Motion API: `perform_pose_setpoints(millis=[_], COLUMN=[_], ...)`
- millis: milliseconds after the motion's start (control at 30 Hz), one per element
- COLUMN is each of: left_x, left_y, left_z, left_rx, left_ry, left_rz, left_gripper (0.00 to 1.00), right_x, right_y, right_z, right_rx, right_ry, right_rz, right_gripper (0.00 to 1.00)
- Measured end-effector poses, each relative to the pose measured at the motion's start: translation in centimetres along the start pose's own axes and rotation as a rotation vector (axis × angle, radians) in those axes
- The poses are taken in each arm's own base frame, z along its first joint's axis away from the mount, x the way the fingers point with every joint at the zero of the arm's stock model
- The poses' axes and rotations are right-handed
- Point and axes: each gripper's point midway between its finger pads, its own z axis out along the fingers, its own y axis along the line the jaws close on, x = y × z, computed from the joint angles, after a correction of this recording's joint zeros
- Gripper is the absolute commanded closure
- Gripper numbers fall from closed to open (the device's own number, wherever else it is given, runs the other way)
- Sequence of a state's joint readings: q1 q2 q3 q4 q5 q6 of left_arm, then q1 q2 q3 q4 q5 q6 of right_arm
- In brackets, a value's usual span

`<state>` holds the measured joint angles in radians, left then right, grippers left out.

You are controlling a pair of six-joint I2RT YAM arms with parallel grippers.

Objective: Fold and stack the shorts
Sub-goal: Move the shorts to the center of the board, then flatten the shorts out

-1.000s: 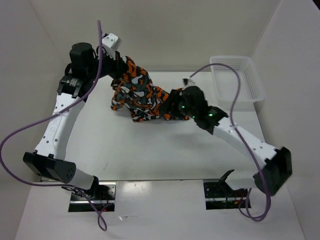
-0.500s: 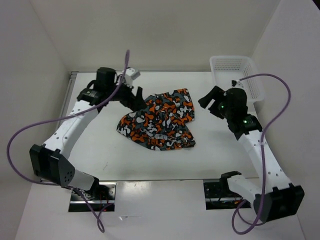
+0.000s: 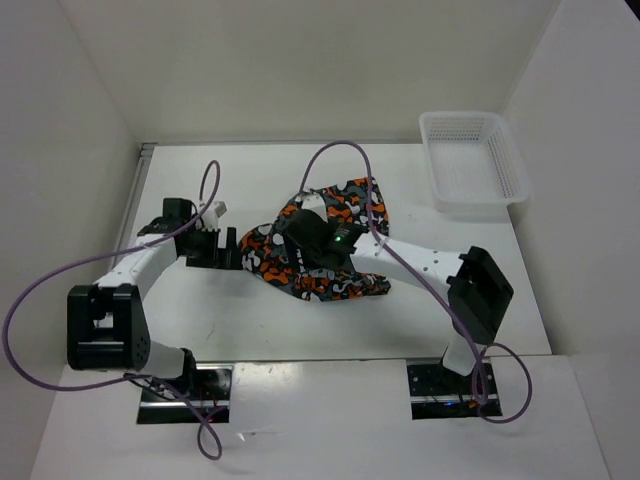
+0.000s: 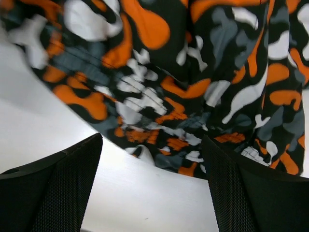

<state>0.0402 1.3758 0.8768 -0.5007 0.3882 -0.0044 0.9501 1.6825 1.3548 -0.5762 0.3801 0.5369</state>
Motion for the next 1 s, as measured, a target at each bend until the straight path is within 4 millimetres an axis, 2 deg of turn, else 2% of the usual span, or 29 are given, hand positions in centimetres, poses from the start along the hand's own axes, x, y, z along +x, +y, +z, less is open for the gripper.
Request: perform_pose_setpoints(millis=[67,167,267,300,333,400,433,467,533,600,667,700,800,867,967,1000], left_x=[1.4,1.6,1.6,1.0,0.7,0.5,0.5,0.6,0.4,-0.6,-1.7,-2.4,-5.3,-6.9,-8.2,-8.2], left_y=[0.3,0.5,0.6,0.5,0.5,0.5,0.5,0.4,0.3,0.3,0.4,0.5,0.9,1.1,1.4,1.5], left_z=[1.4,3.5,5.3,5.7,6.0,6.6,6.8,6.9,6.7,6.3,5.5,4.8,2.3,1.0,0.1,0.1], left_rx=[0.016,0.042,0.070,0.079,0.081,0.091,0.093,0.097,0.100,0.099,0.093,0.086,0.060,0.047,0.035,0.034], left_ry=[0.047,0.069,0.082,0.066,0.060,0.056,0.058,0.061,0.063,0.043,0.016,-0.003,-0.091,-0.143,-0.180,-0.180], left_rz=[-0.022,-0.024,-0.027,-0.012,-0.012,-0.004,-0.003,-0.001,0.001,0.007,0.007,0.009,0.021,0.033,0.038,0.036], left_gripper=[0.00,0.00,0.28,0.58,0.74,0.96,1.00,1.00,1.00,1.00,1.00,1.00,1.00,1.00,1.00,1.00], right_x=[1.9,2.8,3.2,3.7,4.4,6.2,6.9,7.6,8.6,8.9,8.9,8.9,8.9,9.1,8.6,8.3], right_y=[-0.6,-3.0,-4.7,-5.3,-5.9,-7.1,-7.7,-8.1,-8.9,-9.1,-9.1,-9.0,-7.4,-6.2,-4.8,-4.6], right_z=[1.1,1.6,2.0,2.1,2.3,2.4,2.5,2.5,2.6,2.6,2.6,2.6,2.1,1.7,1.9,2.3], right_rx=[0.047,0.137,0.203,0.224,0.245,0.286,0.305,0.322,0.349,0.360,0.361,0.356,0.315,0.293,0.287,0.299], right_ry=[0.036,0.048,0.049,0.055,0.070,0.108,0.125,0.140,0.160,0.167,0.163,0.160,0.141,0.128,0.103,0.095], right_rz=[-0.035,-0.037,0.001,0.017,0.029,0.051,0.064,0.077,0.100,0.117,0.129,0.123,0.056,-0.004,-0.066,-0.078], right_gripper=[0.12,0.14,0.15,0.17,0.17,0.20,0.21,0.21,0.28,0.31,0.31,0.27,0.21,0.21,0.22,0.27])
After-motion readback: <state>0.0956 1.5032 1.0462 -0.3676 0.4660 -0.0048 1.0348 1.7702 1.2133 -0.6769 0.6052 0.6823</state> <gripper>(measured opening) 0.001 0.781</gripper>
